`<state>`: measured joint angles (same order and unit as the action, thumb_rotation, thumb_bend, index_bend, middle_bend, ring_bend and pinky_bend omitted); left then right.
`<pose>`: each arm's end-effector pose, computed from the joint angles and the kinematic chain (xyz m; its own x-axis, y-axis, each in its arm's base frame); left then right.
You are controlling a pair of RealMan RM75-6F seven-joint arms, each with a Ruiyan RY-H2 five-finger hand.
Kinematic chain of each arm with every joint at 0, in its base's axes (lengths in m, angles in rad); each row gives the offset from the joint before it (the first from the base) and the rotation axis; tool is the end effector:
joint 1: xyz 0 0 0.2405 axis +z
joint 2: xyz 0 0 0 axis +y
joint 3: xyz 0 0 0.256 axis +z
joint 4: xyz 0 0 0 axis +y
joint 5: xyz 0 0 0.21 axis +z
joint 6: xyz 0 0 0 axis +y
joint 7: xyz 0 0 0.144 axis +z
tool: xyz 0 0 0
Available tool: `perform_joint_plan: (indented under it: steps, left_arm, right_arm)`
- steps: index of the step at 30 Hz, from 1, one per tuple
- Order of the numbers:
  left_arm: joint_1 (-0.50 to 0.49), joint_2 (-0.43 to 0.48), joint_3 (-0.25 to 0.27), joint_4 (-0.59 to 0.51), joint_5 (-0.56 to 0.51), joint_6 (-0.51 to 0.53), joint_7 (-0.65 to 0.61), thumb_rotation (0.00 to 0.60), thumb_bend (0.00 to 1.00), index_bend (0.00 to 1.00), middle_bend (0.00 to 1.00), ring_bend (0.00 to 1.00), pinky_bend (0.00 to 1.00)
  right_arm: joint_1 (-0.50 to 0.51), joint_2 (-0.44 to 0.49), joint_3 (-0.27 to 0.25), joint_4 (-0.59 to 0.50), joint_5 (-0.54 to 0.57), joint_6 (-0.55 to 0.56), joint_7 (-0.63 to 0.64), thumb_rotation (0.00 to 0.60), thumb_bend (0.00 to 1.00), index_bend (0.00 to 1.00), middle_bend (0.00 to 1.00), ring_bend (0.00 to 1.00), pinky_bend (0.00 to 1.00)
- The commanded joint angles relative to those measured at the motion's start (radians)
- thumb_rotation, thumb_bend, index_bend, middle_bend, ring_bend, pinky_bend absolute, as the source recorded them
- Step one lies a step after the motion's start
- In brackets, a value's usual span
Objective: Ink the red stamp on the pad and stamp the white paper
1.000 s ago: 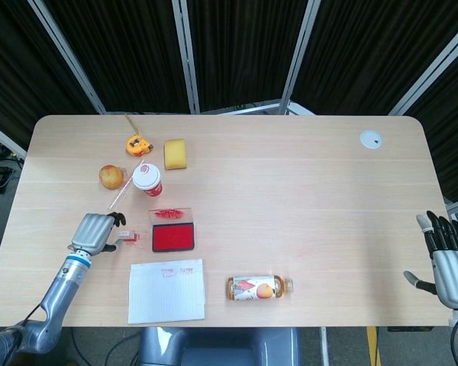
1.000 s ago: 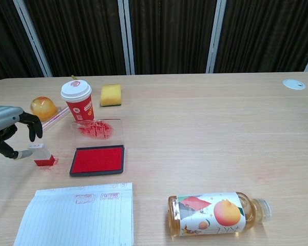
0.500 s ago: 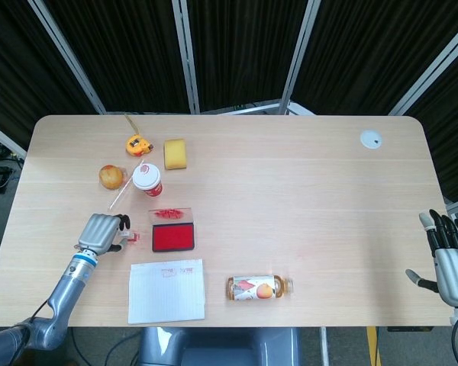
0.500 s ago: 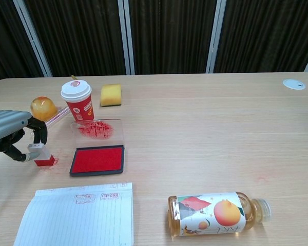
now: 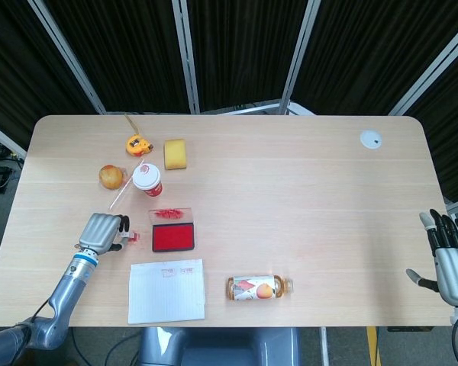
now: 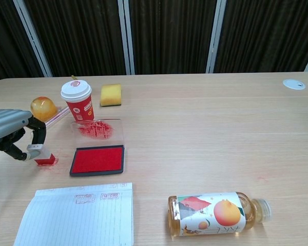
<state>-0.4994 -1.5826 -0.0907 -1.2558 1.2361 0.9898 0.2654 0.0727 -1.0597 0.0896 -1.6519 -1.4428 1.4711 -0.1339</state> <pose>-0.2681 0.3023 -0.0152 0.5201 0.3047 0.7979 0.8538 -0.2083 -0.4770 -0.3142 -0.1850 0.1813 0.5235 0.0125 0.8519 -0.8510 0.0559 0.5222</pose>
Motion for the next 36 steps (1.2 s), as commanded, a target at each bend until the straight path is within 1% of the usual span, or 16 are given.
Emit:
perform_joint_plan:
  steps: [1, 5, 10, 14, 17, 21, 27, 36]
  left_arm:
    - [0.0, 0.004, -0.001, -0.005, -0.002, -0.001, -0.005, 0.6, 0.32, 0.54, 0.52, 0.82, 0.81]
    - [-0.001, 0.014, -0.004, -0.02, 0.001, 0.003, -0.015, 0.6, 0.33, 0.54, 0.52, 0.82, 0.81]
    - [-0.005, 0.059, -0.012, -0.091, 0.007, -0.001, -0.048, 0.6, 0.37, 0.54, 0.53, 0.82, 0.81]
    - [-0.02, 0.123, -0.025, -0.199, 0.023, -0.009, -0.072, 0.6, 0.38, 0.54, 0.53, 0.82, 0.81]
    - [-0.037, 0.141, -0.031, -0.243, 0.027, -0.018, -0.057, 0.6, 0.39, 0.54, 0.53, 0.82, 0.81]
    - [-0.072, 0.124, -0.048, -0.269, -0.019, -0.058, -0.023, 0.6, 0.39, 0.54, 0.53, 0.82, 0.81]
    - [-0.122, 0.066, -0.073, -0.251, -0.108, -0.104, 0.035, 0.6, 0.4, 0.54, 0.54, 0.82, 0.81]
    - [-0.165, 0.012, -0.073, -0.217, -0.195, -0.114, 0.111, 0.6, 0.4, 0.55, 0.55, 0.82, 0.8]
  right_arm:
    - [0.0, -0.001, 0.0, 0.0, 0.001, 0.0, -0.001, 0.6, 0.0, 0.0, 0.0, 0.0, 0.0]
    - [-0.001, -0.001, 0.0, -0.001, 0.001, 0.002, -0.001, 0.6, 0.0, 0.0, 0.0, 0.0, 0.0]
    - [-0.002, 0.001, 0.0, -0.003, 0.0, 0.005, 0.002, 0.6, 0.0, 0.0, 0.0, 0.0, 0.0]
    - [-0.003, 0.004, 0.001, -0.005, 0.003, 0.005, 0.005, 0.6, 0.0, 0.0, 0.0, 0.0, 0.0]
    - [-0.002, 0.005, 0.004, -0.005, 0.009, 0.002, 0.007, 0.6, 0.0, 0.0, 0.0, 0.0, 0.0]
    - [0.001, 0.005, 0.007, -0.002, 0.019, -0.004, 0.009, 0.6, 0.0, 0.0, 0.0, 0.0, 0.0]
    - [0.004, 0.006, 0.014, 0.007, 0.04, -0.016, 0.018, 0.6, 0.0, 0.0, 0.0, 0.0, 0.0]
    - [0.003, 0.012, 0.019, 0.013, 0.059, -0.025, 0.039, 0.6, 0.0, 0.0, 0.0, 0.0, 0.0]
